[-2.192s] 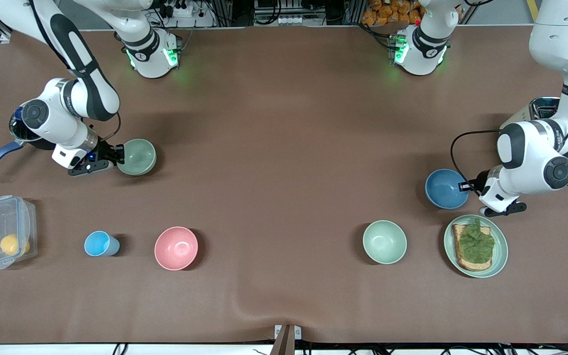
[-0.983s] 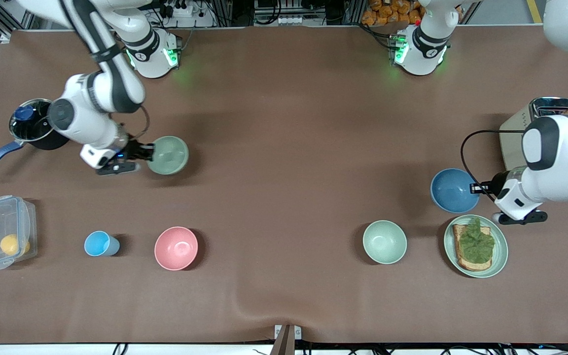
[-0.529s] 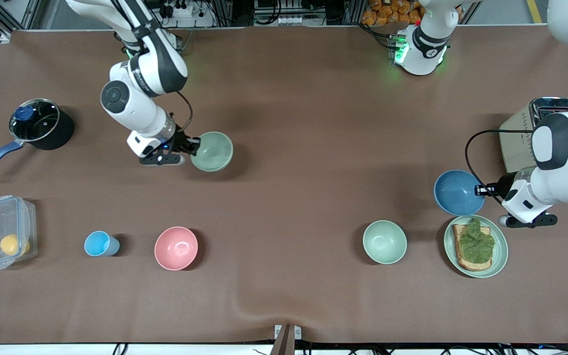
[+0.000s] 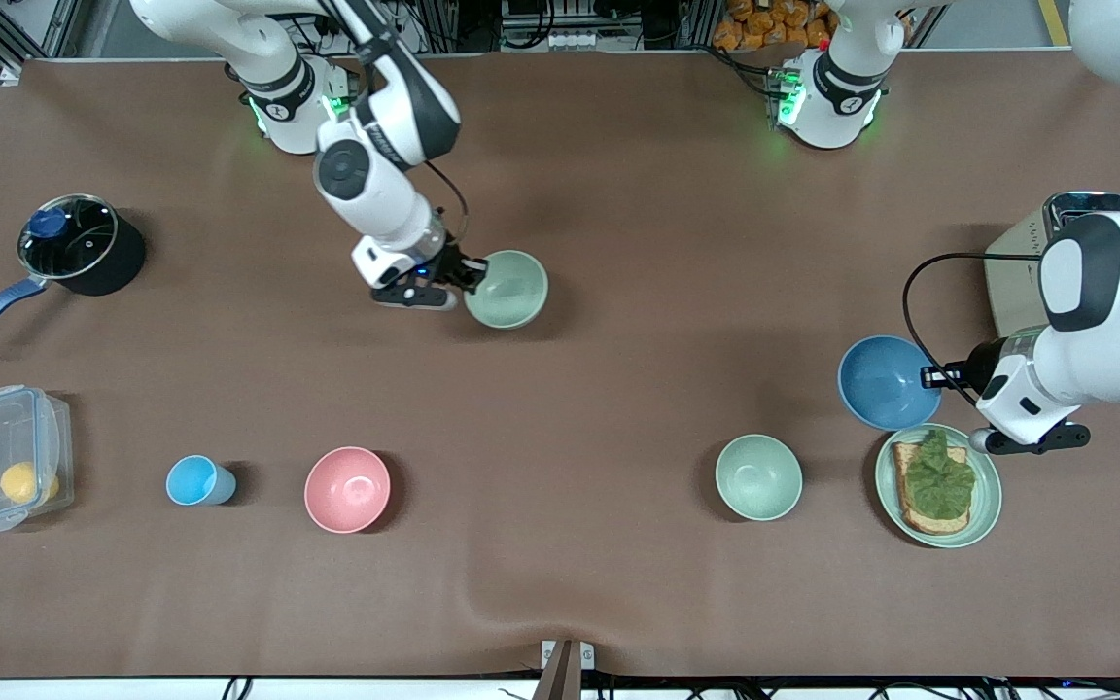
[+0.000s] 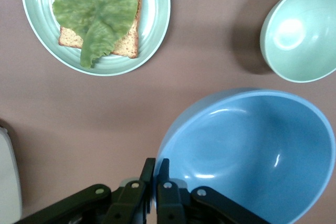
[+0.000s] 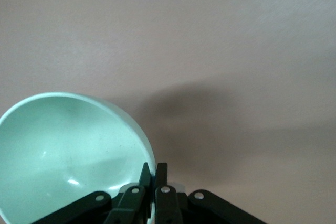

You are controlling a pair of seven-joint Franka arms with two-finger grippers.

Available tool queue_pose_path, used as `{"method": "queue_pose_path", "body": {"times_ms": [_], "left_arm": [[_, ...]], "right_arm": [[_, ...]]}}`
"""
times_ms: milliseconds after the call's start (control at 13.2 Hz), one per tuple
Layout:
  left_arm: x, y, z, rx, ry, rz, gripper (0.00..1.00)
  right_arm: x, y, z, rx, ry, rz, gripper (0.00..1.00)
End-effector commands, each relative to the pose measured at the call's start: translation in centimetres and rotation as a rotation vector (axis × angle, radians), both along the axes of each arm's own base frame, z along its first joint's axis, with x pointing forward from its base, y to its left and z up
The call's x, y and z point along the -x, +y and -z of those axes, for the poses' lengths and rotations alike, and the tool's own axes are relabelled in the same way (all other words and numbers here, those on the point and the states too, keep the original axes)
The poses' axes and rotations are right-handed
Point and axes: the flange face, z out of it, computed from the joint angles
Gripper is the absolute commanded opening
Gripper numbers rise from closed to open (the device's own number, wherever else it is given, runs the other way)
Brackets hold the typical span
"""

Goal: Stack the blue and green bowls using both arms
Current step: 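Move the green bowl to the table center with the right gripper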

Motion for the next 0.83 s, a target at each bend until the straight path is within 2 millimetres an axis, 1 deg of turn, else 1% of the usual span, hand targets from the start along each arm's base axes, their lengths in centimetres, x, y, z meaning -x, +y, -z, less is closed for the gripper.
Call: {"method": "queue_pose_path", "body": {"times_ms": [0,76,151,302,378,454,529,756], "left_arm": [[0.0,-0.2,-0.7,0.019,0.012,-0.032,0.0],[0.0,-0.4,-1.0,0.02,0.008,-0.03,0.0],[0.0,-1.3,-1.0,0.023,0.008,-0.017,0.0],[0.0,-1.7,-1.0,0.015,0.011,-0.046,0.0],[0.0,-1.8,-1.0,0.016,0.011,-0.047,0.0],[0.1,-2.1,-1.1,0.016,0.011,-0.042,0.0],[0.1,-2.1,-1.2,0.016,0.011,-0.042,0.0],[0.1,-2.4,-1.3,0.02,0.011,-0.036,0.0]], "right_arm": [[0.4,4.0,1.8,0.004,0.013,0.056,0.0],[1.1,5.0,2.5,0.007,0.011,0.07,0.0],[1.5,6.0,3.1,0.009,0.014,0.082,0.0],[2.0,7.2,4.1,0.014,0.018,0.112,0.0],[2.4,8.0,4.5,0.002,-0.007,0.114,0.0],[2.7,8.3,5.2,0.001,-0.02,0.117,0.0],[2.9,8.7,5.5,0.0,-0.019,0.127,0.0],[3.3,9.4,5.2,-0.003,-0.013,0.165,0.0]]}}
